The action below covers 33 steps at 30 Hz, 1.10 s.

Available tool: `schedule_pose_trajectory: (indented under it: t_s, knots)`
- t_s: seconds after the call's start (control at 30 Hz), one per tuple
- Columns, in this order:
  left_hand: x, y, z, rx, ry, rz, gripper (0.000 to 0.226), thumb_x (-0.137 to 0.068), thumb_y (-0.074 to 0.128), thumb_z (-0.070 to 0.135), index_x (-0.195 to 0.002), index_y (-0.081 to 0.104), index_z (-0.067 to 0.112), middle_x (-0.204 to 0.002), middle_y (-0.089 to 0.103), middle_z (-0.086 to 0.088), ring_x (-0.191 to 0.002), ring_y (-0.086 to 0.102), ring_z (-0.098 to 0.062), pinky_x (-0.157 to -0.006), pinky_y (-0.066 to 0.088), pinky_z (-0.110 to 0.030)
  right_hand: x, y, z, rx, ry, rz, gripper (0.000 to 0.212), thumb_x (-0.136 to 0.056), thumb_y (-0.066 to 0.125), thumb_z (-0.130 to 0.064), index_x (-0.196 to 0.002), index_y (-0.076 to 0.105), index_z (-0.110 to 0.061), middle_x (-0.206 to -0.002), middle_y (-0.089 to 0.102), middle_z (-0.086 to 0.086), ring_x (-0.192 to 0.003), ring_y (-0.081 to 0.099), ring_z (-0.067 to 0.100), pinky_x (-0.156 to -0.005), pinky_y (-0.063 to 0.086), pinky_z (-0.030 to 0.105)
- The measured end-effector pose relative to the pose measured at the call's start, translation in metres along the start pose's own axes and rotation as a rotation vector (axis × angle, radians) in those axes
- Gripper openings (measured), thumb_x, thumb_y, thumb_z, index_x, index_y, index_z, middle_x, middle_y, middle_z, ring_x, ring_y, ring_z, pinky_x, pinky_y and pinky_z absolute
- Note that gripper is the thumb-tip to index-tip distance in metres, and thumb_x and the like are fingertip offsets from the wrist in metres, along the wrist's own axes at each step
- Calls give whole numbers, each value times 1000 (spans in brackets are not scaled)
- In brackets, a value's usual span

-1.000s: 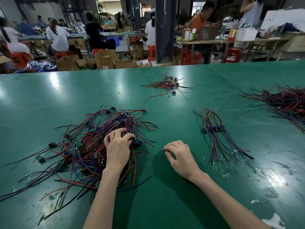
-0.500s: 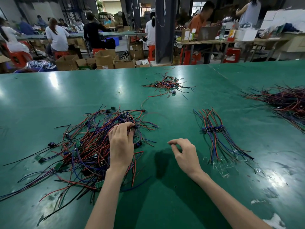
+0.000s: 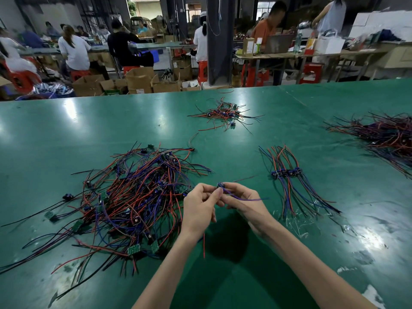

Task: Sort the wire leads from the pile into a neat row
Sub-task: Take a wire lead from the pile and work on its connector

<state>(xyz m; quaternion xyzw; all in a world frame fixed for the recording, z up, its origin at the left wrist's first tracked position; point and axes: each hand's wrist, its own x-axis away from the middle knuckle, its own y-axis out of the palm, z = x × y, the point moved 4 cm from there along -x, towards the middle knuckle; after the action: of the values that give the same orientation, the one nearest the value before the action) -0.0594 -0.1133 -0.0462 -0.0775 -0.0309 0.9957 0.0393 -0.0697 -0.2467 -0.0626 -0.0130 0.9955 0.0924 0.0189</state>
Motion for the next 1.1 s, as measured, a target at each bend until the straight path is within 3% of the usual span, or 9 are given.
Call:
schedule_pose_trajectory:
  t_s: [0.17, 0.33, 0.47, 0.67, 0.87, 1.1]
  knots:
    - [-1, 1, -3, -31, -62, -47, 15, -90, 63, 15, -81, 56, 5, -60, 68, -4, -29, 38, -11, -31, 32, -20, -2, -3, 2, -198, 75, -79, 40, -65, 74, -15, -105, 69, -10, -93, 71, 5, -82, 61, 17, -77, 48, 29]
    - [3, 6, -4, -50, -44, -134, 15, -89, 65, 15, -81, 55, 7, -61, 69, -3, -28, 39, -11, -31, 32, -19, -2, -1, 2, -207, 108, -57, 38, -67, 72, -15, -103, 66, -7, -78, 68, 1, -65, 58, 10, -63, 45, 22]
    - [5, 10, -3, -18, -75, -215, 12, -88, 66, 13, -83, 57, 6, -64, 70, -4, -30, 37, -11, -32, 34, -21, -5, -8, 1, -335, 189, 14, 26, -68, 70, -17, -89, 64, -3, -67, 62, 2, -56, 50, 9, -53, 43, 19]
    - [10, 19, -3, 101, -177, -347, 10, -92, 58, 7, -82, 58, 5, -60, 67, -4, -30, 35, -7, -32, 36, -19, -6, -18, 4, -270, 319, 28, 17, -70, 73, -25, -68, 61, -13, -62, 58, 0, -52, 51, 10, -52, 45, 20]
    - [15, 21, -2, 230, -286, -457, 13, -96, 50, 6, -92, 62, 3, -70, 71, -6, -38, 45, -8, -41, 47, -21, -8, -23, 1, -332, 278, 77, 19, -65, 76, -18, -71, 59, -12, -61, 59, 1, -49, 54, 9, -52, 52, 22]
    - [21, 23, -7, 165, -426, -690, 16, -99, 43, 4, -103, 57, -2, -69, 68, -6, -44, 53, -9, -49, 54, -26, -12, -46, -5, -288, 200, 308, 18, -79, 71, -6, -70, 56, -12, -55, 60, -1, -42, 49, 5, -41, 44, 17]
